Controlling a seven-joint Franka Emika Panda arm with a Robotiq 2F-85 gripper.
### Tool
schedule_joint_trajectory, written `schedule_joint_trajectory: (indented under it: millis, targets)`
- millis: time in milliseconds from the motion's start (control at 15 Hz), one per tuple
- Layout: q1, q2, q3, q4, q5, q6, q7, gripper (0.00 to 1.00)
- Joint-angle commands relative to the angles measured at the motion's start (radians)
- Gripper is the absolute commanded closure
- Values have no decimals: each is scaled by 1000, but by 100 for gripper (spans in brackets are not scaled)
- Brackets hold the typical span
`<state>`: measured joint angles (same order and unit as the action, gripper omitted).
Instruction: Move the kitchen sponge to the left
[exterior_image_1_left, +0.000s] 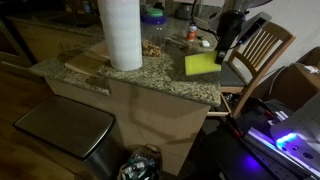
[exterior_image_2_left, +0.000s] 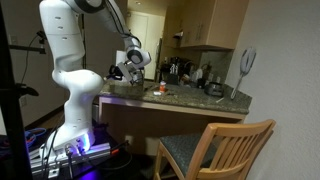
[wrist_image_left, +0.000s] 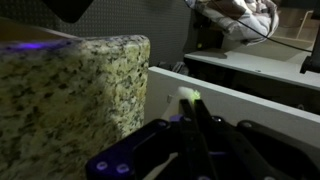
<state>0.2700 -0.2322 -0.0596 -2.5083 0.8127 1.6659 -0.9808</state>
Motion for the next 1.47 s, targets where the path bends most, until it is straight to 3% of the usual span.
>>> schedule_joint_trajectory:
  millis: [0,400,667,867,933,1000,1400]
  targets:
    - [-54,28,62,11,10,-15,-17,98]
    - [-90,24,112,0,52,84,88,98]
    - [-87,30,150,8,15,161,189,98]
    - [-91,25,159,14,-13,153,283,98]
    - [-93,18,158,15,-36,141,319,67]
    - [-96,8,154,17,-56,121,355,66]
    - [-90,-29,157,22,-274,152,491,25]
